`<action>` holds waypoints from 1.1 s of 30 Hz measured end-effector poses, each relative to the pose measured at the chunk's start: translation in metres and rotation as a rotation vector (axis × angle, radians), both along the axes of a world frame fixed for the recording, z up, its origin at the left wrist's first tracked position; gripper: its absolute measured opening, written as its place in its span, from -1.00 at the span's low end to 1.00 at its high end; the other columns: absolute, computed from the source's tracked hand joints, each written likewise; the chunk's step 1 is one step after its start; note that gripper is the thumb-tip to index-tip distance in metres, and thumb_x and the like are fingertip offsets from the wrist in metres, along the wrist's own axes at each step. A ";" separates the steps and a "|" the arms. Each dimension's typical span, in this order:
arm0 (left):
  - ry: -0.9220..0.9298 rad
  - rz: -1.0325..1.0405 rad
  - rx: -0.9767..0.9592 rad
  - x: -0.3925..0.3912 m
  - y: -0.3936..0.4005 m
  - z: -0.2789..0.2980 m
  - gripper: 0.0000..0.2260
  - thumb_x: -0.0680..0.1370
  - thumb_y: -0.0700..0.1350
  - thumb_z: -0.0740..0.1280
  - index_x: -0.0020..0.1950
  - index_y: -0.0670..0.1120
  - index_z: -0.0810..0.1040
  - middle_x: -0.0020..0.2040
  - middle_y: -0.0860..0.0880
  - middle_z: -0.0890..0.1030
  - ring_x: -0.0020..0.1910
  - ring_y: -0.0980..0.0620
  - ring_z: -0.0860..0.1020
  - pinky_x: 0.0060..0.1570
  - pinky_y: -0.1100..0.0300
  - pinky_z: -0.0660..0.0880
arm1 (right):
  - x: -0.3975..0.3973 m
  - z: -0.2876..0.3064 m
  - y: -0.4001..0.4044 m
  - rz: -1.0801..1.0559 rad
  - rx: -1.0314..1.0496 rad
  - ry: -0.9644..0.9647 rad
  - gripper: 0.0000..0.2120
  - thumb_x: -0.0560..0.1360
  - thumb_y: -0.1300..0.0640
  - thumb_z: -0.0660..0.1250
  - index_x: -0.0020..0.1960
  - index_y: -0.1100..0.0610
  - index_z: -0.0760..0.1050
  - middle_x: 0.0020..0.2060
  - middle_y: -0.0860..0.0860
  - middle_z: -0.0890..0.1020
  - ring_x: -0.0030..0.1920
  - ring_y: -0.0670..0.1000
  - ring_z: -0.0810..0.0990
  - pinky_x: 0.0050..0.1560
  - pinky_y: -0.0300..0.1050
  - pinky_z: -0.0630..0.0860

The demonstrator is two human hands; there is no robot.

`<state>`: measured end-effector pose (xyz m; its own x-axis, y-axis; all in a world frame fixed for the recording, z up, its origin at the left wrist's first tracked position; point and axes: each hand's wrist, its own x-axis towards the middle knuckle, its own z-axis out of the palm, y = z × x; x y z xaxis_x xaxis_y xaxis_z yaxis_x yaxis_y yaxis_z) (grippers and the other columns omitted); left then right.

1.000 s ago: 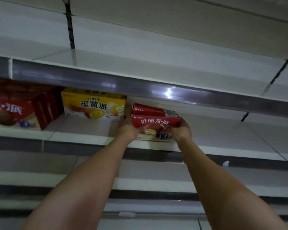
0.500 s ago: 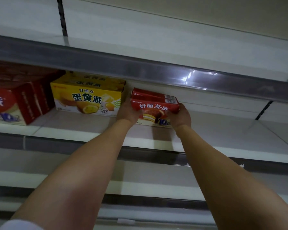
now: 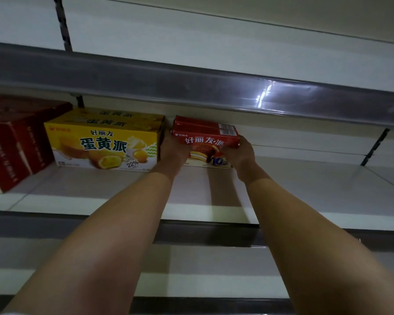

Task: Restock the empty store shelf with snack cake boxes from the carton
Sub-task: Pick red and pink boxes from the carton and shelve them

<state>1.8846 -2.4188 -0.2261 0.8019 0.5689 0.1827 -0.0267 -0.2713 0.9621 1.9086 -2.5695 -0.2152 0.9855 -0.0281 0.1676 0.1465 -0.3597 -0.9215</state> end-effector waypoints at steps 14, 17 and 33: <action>0.363 0.197 0.535 -0.012 -0.008 -0.010 -0.56 0.59 -0.14 0.23 0.43 -0.19 0.21 0.39 -0.24 0.29 0.34 -0.22 0.37 0.25 -0.04 0.37 | 0.014 -0.016 -0.007 -0.045 -0.293 0.127 -0.79 0.53 0.13 0.32 0.07 0.24 0.56 0.04 0.16 0.63 -0.06 0.08 0.57 -0.06 -0.12 0.45; 0.372 0.138 0.523 -0.006 -0.009 -0.008 -0.57 0.60 -0.13 0.20 0.42 -0.26 0.21 0.38 -0.28 0.31 0.35 -0.22 0.33 0.31 -0.02 0.30 | 0.014 -0.013 -0.005 -0.018 -0.209 0.172 -0.72 0.50 0.15 0.37 0.13 0.29 0.53 0.09 0.19 0.61 0.05 0.14 0.57 0.08 -0.07 0.49; 0.337 0.062 0.049 -0.006 0.001 -0.020 -0.56 0.39 -0.05 0.22 0.25 -0.15 0.40 0.25 -0.21 0.49 0.19 -0.20 0.50 0.22 -0.12 0.47 | -0.019 -0.002 -0.004 0.036 -0.165 0.224 -0.61 0.50 0.13 0.37 0.25 0.26 0.39 0.22 0.18 0.53 0.21 0.19 0.51 0.21 0.01 0.45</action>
<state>1.8781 -2.4179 -0.2461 0.7861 0.6153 -0.0587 0.3086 -0.3085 0.8998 1.8893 -2.5734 -0.2168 0.9983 0.0168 -0.0551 -0.0390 -0.5060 -0.8616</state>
